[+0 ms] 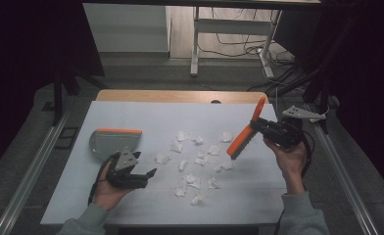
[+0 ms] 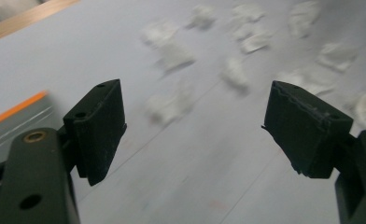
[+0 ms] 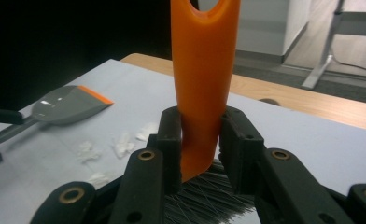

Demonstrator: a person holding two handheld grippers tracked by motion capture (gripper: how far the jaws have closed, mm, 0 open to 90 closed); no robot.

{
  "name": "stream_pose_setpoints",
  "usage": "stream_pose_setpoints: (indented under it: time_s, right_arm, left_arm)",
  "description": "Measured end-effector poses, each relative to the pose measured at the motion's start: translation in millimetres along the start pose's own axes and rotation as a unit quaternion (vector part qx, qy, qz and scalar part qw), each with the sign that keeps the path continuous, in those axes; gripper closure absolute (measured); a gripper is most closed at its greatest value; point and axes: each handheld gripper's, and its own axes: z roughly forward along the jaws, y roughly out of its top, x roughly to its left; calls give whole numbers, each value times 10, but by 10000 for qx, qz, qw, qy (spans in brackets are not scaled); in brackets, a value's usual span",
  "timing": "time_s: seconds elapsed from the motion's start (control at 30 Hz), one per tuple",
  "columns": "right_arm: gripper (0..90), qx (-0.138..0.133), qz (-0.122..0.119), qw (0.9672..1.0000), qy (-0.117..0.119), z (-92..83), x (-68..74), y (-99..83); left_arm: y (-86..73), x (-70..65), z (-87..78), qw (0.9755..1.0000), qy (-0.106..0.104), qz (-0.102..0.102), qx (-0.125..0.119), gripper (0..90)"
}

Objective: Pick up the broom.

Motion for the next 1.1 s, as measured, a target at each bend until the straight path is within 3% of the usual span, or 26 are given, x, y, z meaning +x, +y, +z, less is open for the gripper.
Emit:
stream_pose_setpoints:
  time_s: [0.1, 0.33, 0.8, 1.1]
  right_arm:
    - [705, 14, 72, 9999, 146, 94, 48, -24]
    - [704, -14, 147, 9991, 394, 272, 179, -67]
    - [704, -334, 460, 9963, 647, 538, 458, -129]
    - [704, -430, 672, 9935, 810, 696, 653, -192]
  left_arm:
    - [144, -143, 131, 9996, -243, 167, -28, 213]
    - [383, -370, 365, 9979, -453, 431, -157, 214]
    - [575, -471, 710, 9968, -695, 201, -332, 253]
    - [614, -480, 899, 9957, -806, -10, -463, 347]
